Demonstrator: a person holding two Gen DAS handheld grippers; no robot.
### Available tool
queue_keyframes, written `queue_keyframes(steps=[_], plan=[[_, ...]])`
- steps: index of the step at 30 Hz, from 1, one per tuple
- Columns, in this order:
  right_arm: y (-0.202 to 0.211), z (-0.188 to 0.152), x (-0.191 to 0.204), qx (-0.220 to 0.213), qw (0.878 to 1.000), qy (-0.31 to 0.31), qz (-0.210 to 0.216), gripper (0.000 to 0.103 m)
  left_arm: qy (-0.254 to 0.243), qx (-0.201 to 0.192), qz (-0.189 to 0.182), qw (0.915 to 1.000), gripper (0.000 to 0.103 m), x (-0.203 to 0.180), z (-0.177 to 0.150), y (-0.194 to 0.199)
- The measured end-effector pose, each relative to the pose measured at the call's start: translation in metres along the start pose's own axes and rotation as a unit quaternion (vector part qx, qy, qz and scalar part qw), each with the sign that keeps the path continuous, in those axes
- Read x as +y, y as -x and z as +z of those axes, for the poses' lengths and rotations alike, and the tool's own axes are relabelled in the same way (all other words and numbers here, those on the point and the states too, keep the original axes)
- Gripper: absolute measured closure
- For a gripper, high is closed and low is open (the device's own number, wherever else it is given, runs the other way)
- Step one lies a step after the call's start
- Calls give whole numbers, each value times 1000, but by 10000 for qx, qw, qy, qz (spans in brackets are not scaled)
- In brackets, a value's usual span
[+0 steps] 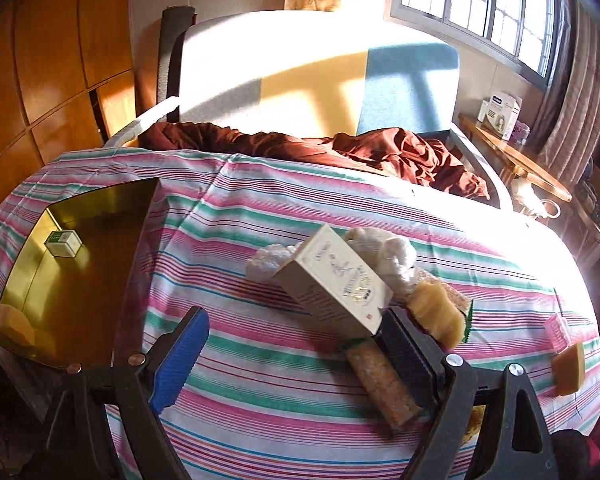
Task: Organize objects
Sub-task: 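Move both tools back from the tray to the pile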
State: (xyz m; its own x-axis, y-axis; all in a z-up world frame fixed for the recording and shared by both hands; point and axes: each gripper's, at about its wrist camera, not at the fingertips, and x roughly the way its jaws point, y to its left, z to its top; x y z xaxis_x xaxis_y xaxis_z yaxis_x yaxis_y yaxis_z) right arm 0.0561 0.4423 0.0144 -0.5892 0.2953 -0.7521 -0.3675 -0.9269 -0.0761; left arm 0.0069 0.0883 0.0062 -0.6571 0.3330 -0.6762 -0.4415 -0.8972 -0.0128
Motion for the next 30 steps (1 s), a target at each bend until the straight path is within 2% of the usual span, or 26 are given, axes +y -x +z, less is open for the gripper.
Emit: queue_keyframes(steps=[4, 7, 10, 12, 14, 18, 24, 30], plan=[[-5, -5, -54, -3, 9974, -567, -446, 13, -258, -3, -321, 9991, 0, -26, 5, -3], [-12, -16, -96, -39, 9893, -1270, -718, 13, -446, 33, -609, 9971, 0, -46, 10, -7], [-20, -34, -140, -4, 9672, -2517, -337, 13, -520, 88, -855, 9949, 0, -65, 16, -13], [-27, -46, -160, 164, 9508, -3079, -305, 13, -570, 148, -1022, 9930, 0, -78, 18, -18], [-26, -54, -174, 96, 9355, -3531, -107, 13, -623, 263, -1131, 9913, 0, -92, 19, -24], [-31, -62, -184, 227, 9194, -3924, 132, 13, -624, 559, -1424, 9863, 0, -122, 22, -40], [-35, -63, -184, 302, 9184, -3937, 260, 13, -756, 816, -1784, 9777, 0, -163, 22, -57], [-32, -69, -193, 182, 9078, -4176, 348, 13, -757, 1194, -1964, 9703, 0, -188, 16, -77]])
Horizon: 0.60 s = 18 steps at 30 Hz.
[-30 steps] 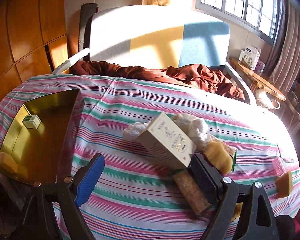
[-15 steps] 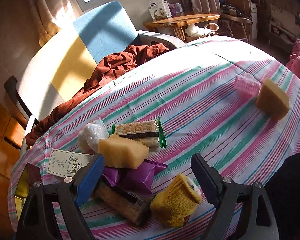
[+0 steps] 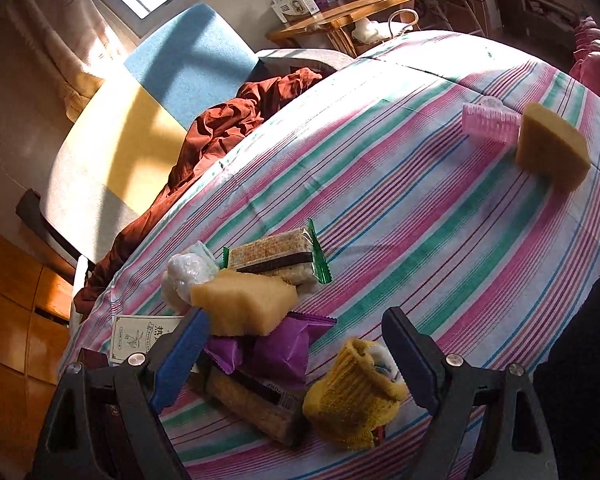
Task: Organize objects
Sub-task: 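Move both tools back from the tray to the pile, then lower the left tool onto the clear cracker packet and close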
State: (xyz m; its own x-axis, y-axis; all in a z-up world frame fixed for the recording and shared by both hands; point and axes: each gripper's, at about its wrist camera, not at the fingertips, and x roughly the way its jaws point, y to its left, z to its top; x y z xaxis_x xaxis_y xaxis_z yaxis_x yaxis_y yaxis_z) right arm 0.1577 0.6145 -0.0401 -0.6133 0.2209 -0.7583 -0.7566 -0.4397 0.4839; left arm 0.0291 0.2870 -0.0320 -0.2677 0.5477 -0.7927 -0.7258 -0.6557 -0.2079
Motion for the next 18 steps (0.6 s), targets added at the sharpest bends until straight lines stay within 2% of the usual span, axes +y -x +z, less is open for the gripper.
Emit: queue_keyframes(steps=[4, 8, 12, 18], plan=[[6, 3, -13, -149, 9993, -335, 32, 13, -136, 91, 52, 9999, 0, -8, -2, -12], [-10, 1, -14, 249, 9981, -354, -441, 13, -553, 117, 124, 9983, 0, -24, 0, -24], [-11, 0, -13, 262, 9983, -310, -408, 13, -799, 74, -20, 9968, 0, -39, 3, -36], [-10, 1, -18, 253, 9982, -461, -297, 13, -550, 364, -362, 9972, 5, -43, 11, -63]])
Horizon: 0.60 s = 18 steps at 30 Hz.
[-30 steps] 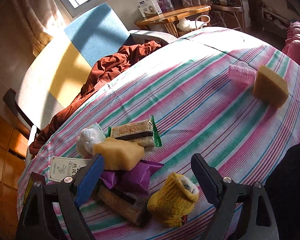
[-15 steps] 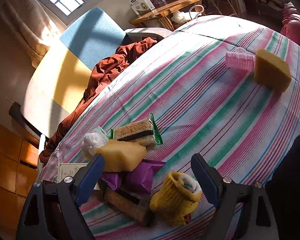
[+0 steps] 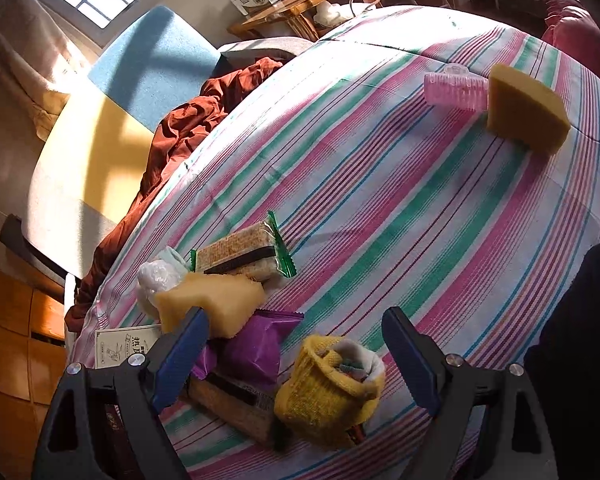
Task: Organize objects
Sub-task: 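Lower the left tool onto the clear cracker packet and close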
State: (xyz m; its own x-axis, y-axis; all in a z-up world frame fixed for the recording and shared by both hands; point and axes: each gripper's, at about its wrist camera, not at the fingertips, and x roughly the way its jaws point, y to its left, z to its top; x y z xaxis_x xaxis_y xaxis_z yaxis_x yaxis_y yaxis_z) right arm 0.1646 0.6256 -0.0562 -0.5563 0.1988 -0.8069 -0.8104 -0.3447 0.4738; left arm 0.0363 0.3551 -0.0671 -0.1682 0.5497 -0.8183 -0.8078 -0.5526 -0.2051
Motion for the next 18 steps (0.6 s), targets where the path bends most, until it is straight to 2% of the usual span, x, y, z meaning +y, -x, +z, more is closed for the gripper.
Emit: queue_keyframes(steps=[3, 5, 7, 13, 18], plan=[[1, 0, 0, -5, 10000, -14, 41, 13, 243, 98, -192, 9995, 10, -4, 12, -13], [2, 1, 0, -33, 10000, -8, 74, 13, 326, 176, -293, 9989, 18, -10, 22, -22], [3, 1, 0, -40, 9999, -17, 131, 13, 355, 263, -340, 9984, 22, -19, 33, -33], [2, 2, 2, -26, 9996, -19, 287, 13, 606, 370, -532, 9961, 21, -43, 62, -60], [3, 3, 1, -37, 9990, -69, 441, 13, 775, 329, -362, 9958, 15, -57, 78, -80]])
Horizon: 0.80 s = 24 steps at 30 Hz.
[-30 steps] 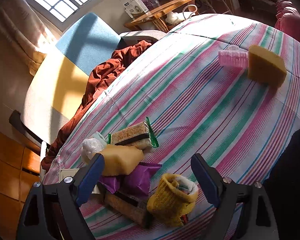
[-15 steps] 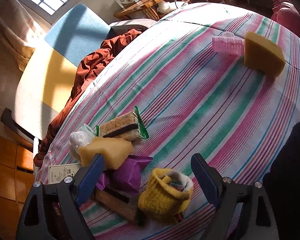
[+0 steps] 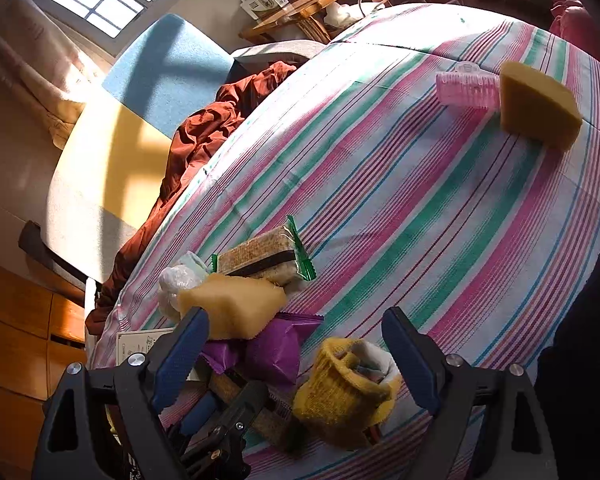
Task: Organize objects
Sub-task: 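Lower the left tool onto the clear cracker packet and close, then lift the cracker packet with the left tool while the right tool grasps a purple packet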
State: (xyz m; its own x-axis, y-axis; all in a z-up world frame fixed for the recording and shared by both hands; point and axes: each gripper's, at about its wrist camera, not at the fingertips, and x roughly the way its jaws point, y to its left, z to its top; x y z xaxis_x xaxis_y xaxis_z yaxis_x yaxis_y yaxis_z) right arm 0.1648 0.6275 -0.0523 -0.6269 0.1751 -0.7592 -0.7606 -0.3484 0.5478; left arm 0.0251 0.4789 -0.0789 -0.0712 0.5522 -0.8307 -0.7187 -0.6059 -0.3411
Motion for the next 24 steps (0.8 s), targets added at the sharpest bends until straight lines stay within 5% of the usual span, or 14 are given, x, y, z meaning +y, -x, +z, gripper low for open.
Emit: queue_keyframes(steps=[3, 6, 9, 11, 13, 24], plan=[[-1, 0, 2, 32, 10000, 40, 31, 13, 67, -94, 134, 9998, 10, -4, 7, -9], [0, 0, 1, 27, 9999, 20, 113, 13, -391, -247, 389, 9982, 11, -14, 0, -12], [1, 1, 0, 14, 9999, -29, 145, 13, -1196, -482, 712, 9891, 28, -18, -19, -10], [0, 1, 0, 22, 9999, -27, 127, 13, -1336, -613, 635, 9871, 47, -6, -30, 0], [0, 1, 1, 24, 10000, -16, 70, 13, -1377, -668, 526, 9868, 55, 8, -40, 10], [-1, -1, 8, -27, 9996, 248, -92, 13, -1280, -1024, 259, 9861, 55, 68, -109, 70]])
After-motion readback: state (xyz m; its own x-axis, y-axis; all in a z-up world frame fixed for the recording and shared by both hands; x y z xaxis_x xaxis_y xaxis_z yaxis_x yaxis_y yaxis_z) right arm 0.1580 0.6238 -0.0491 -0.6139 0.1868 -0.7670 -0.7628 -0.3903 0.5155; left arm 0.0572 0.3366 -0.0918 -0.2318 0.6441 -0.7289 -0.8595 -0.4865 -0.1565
